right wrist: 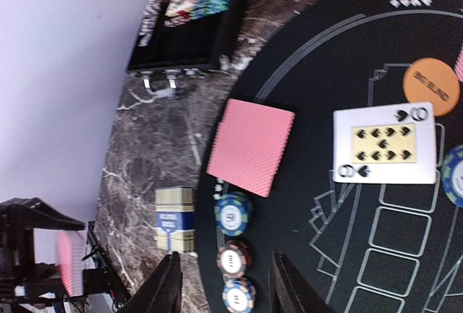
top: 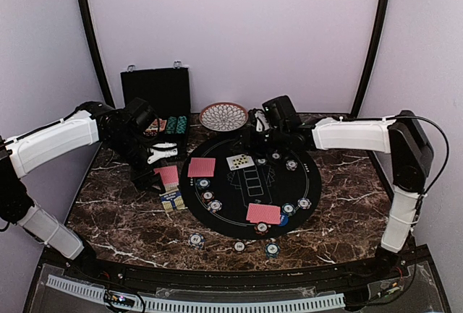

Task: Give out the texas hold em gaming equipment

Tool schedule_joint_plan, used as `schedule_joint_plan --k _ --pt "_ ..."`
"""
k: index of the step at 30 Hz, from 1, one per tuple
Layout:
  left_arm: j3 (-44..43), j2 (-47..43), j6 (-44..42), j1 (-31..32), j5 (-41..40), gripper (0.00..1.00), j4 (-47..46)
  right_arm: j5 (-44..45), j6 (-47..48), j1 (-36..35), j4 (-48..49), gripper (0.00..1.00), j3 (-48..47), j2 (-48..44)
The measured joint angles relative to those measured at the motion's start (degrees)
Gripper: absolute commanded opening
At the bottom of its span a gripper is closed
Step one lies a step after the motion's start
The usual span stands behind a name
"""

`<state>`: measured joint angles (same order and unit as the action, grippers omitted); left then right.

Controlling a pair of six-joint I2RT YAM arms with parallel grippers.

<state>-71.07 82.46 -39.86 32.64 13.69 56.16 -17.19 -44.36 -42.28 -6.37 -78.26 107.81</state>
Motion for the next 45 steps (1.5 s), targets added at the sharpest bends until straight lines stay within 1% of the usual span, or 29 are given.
schedule_joint_plan --k 3,7,12,19,24,38,39,40,41,42,45 --pt "0.0 0.0 0.0 0.0 0.2 0.00 0.0 0.0 -0.2 -2.9 4.8 0.41 1.3 -1.9" --pt "0.0 0.0 0.0 0.0 0.4 0.00 0.0 -0.3 -0.3 -7.1 9.0 0.41 3.1 -1.5" --pt "0.0 0.0 0.1 0.0 0.6 0.00 -0.1 -0.9 -0.5 -10.6 15.5 0.41 3.5 0.9" --pt "0.0 0.0 0.1 0.0 0.8 0.00 -0.1 -0.9 -0.6 -12.8 23.0 0.41 2.4 5.9" --pt "0.0 0.0 0.1 0.0 0.9 0.00 -0.1 -0.9 -0.6 -14.2 24.5 0.41 0.0 8.7" --pt "-0.2 0.0 0.3 0.0 1.3 0.00 -0.1 -0.9 -0.6 -15.8 27.4 0.41 -3.5 10.4" --pt "-0.2 0.0 0.3 0.0 1.3 0.00 -0.1 -0.9 -0.6 -15.8 27.6 0.86 -3.5 10.6" --pt "-0.2 0.0 0.3 0.0 1.3 0.00 -0.1 0.1 -0.6 -15.9 27.9 0.99 -3.5 10.7" --pt "-0.2 0.0 0.3 0.0 1.4 0.00 -0.1 -1.3 -0.9 -16.0 28.2 0.99 -3.5 10.8" --pt "-0.2 0.0 0.3 0.0 1.4 0.00 -0.1 -5.9 -0.9 -15.8 28.7 0.99 -3.5 10.9" --pt "-0.6 -1.3 0.1 -0.2 2.0 0.00 0.5 -14.4 -12.2 -15.2 29.1 0.99 -3.0 11.6"
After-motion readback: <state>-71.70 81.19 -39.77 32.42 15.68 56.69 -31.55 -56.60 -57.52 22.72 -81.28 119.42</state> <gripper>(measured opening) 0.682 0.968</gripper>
